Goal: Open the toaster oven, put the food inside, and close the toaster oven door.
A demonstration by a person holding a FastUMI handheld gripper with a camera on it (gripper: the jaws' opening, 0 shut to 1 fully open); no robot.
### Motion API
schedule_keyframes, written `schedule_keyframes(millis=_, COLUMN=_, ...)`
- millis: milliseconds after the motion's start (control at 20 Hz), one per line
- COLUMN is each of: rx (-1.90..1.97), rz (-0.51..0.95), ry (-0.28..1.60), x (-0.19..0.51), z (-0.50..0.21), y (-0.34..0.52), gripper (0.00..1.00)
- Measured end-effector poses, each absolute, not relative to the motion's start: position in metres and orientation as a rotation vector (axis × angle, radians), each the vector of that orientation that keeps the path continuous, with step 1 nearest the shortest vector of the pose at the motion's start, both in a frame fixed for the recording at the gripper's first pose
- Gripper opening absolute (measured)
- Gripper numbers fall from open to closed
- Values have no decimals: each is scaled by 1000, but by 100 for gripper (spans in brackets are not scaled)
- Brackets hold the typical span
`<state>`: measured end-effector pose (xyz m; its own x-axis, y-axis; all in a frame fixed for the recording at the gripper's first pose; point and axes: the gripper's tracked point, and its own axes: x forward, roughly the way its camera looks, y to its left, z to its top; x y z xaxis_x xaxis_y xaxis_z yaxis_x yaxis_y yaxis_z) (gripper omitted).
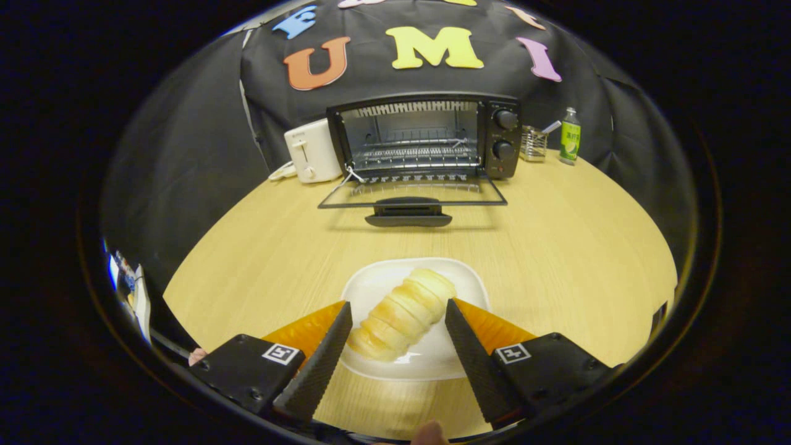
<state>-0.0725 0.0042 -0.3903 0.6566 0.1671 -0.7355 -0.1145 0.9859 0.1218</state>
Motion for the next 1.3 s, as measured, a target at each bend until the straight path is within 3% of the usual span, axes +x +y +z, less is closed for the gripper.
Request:
schedule_keyframes(millis=50, rx=91, rz=164, ry=873, x=-77, z=-397, y=6, gripper=99)
schedule_keyframes(millis=400, rx=153, rz=150, ry=851, x=-70, z=-387, y=-2, gripper=39)
schedule_keyframes(millis=500, rx=154, rz=153, ry=827, x=-69, z=-378, y=-5, gripper=31)
schedule_keyframes(millis=800, rx=182, rz=176, ry=751, x=-49, z=-326, y=-16, gripper=26)
schedule_keyframes(millis=1000, rx=147, rz=171, ry=655, x=-1, z=-281, y=-15, gripper=26)
schedule_keyframes(millis=1300, rx=239, rz=136, ry=631, x=98, z=-280, y=-3, gripper=26)
